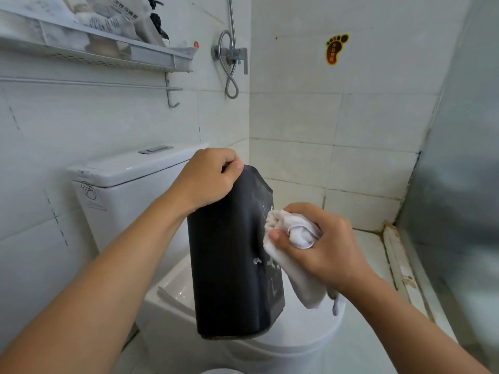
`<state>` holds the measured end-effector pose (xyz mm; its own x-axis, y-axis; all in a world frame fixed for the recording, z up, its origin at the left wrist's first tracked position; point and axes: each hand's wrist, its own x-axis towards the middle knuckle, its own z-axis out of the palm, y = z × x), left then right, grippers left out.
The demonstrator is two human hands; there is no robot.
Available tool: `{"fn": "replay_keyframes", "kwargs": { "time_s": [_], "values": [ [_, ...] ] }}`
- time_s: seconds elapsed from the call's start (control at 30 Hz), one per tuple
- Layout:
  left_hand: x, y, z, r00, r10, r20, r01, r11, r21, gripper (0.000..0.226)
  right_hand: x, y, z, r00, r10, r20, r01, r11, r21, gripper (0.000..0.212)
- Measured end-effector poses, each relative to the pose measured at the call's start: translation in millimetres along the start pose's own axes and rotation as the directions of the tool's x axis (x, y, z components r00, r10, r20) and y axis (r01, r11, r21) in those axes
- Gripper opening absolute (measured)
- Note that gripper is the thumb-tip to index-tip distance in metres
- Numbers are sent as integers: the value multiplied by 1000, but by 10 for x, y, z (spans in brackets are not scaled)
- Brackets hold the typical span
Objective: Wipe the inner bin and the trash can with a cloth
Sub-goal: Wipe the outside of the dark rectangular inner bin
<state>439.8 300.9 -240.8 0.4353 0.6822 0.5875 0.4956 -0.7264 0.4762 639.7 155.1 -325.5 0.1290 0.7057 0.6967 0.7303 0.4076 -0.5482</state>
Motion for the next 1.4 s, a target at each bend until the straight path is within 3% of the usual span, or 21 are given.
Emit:
{"fn": "replay_keyframes", "kwargs": {
  "time_s": [0.2,0.4,0.53,0.67,0.87,0.97,1.03,1.1,1.27,1.4],
  "values": [
    [14,103,73,998,54,30,-53,998,-37,28,9,-94,-32,991,-116,-71,111,991,-79,29],
    [11,259,41,984,81,156,-74,996,-51,44,13,-226,121,936,-351,11,335,883,-329,35],
    [-37,285,47,980,110,167,-96,991,-91,42,113,-288,132,924,-381,36,356,821,-447,36],
    [-65,350,56,976,125,181,-110,990,-89,40,317,-338,75,951,-296,-90,234,879,-415,30],
    [-128,301,34,980,114,164,-103,992,-77,38,458,-81,-69,977,9,-214,-77,947,-312,29],
    [-128,310,58,984,120,133,-123,992,12,35,260,-107,-5,990,-61,-126,43,989,-141,28],
    [-118,291,60,983,123,138,-119,992,-35,35,161,-158,50,981,-190,-37,187,979,-84,28],
    [-116,245,54,981,117,152,-100,988,-114,34,190,-169,74,971,-237,-11,234,966,-109,28],
    [-132,134,-15,979,107,173,-71,977,-203,29,416,11,-8,984,11,-175,-50,975,-218,31],
    [-82,65,-23,985,102,142,-72,977,-201,32,375,186,-174,952,176,-250,-194,980,-50,31]
  ]
}}
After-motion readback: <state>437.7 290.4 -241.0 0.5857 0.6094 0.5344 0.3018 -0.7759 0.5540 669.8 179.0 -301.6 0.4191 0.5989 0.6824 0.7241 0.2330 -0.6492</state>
